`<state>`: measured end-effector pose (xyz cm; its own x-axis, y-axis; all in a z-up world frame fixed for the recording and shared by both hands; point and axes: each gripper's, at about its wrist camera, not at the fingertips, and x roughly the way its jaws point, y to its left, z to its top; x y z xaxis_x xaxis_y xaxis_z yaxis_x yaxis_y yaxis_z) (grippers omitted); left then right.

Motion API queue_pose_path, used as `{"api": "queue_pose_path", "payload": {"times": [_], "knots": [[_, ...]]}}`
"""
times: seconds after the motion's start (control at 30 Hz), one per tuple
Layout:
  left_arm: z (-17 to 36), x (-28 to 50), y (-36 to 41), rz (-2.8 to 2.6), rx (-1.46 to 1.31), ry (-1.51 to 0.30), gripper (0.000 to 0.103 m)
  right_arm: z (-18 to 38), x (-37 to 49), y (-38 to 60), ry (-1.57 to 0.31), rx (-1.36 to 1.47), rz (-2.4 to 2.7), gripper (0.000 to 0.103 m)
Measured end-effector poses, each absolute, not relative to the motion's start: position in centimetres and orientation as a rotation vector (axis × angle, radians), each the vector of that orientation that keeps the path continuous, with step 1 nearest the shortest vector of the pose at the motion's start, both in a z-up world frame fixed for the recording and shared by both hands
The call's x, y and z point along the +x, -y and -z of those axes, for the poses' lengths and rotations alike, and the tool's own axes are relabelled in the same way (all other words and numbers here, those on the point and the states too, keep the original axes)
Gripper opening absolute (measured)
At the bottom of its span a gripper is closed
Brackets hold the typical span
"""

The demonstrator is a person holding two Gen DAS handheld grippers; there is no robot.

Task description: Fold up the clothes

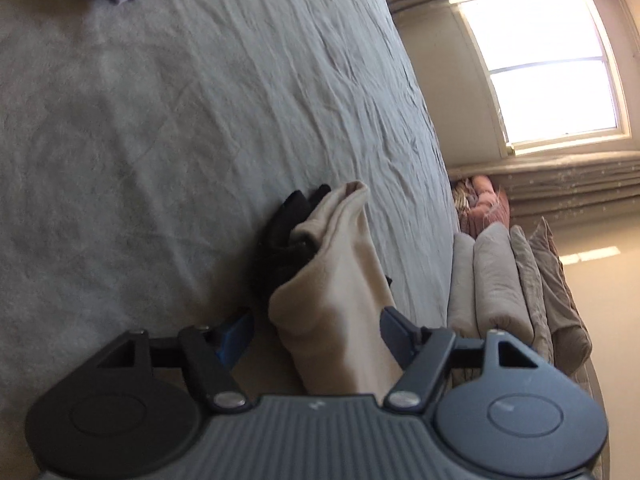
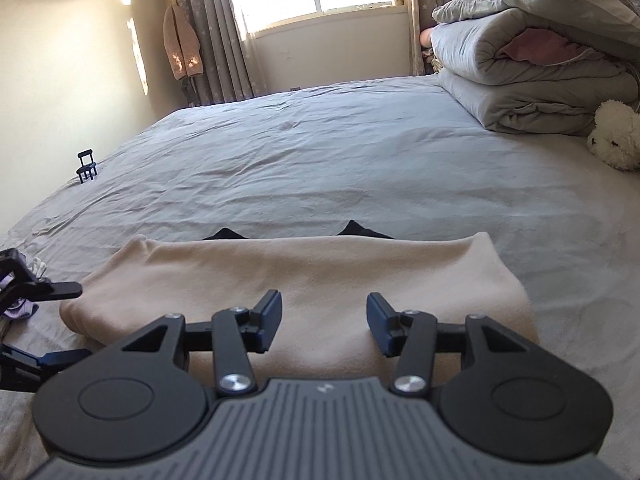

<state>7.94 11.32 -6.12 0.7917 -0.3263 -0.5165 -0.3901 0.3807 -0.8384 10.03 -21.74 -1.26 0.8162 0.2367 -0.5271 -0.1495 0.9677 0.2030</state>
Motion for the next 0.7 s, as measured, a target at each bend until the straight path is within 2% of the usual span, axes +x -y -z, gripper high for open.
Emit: {"api": "queue_pose_path", "payload": {"times": [0.03, 0.07, 0.13, 0.17, 0.2, 0.27, 0.4, 0.53, 0.7], "knots": [[6.1, 8.0, -11.0, -0.064, -1.204, -0.671, 0.069, 1.4, 10.0, 21.5, -0.580, 0.162, -0.209, 0.051], [6.1, 8.1, -10.7, -0.088, -1.197, -0.645, 0.063, 1.5, 10.1, 21.2, -0.579, 0.168, -0.211, 0.051], [6.3, 8.1, -10.3, -0.131, -1.186, -0.615, 0.048, 1.7, 10.1, 20.7, -0.578, 0.181, -0.216, 0.051], [6.5, 8.1, -10.1, -0.151, -1.183, -0.603, 0.035, 1.8, 10.1, 20.4, -0.577, 0.188, -0.218, 0.051], [6.6, 8.1, -9.9, -0.170, -1.180, -0.591, 0.030, 1.9, 10.1, 20.2, -0.577, 0.195, -0.220, 0.049], [6.5, 7.8, -9.9, -0.165, -1.170, -0.560, 0.026, 2.1, 10.2, 19.5, -0.576, 0.204, -0.228, 0.038], [4.6, 7.5, -9.2, -0.110, -1.090, -0.484, 0.022, 3.1, 10.7, 17.6, -0.600, 0.195, -0.266, 0.024], [1.1, 7.6, -7.2, -0.009, -0.963, -0.411, 0.022, 3.8, 11.4, 16.4, -0.672, 0.135, -0.298, 0.024], [-3.5, 7.9, -2.9, 0.127, -0.772, -0.346, 0.022, 2.5, 11.4, 20.0, -0.723, 0.286, -0.347, 0.024]]}}
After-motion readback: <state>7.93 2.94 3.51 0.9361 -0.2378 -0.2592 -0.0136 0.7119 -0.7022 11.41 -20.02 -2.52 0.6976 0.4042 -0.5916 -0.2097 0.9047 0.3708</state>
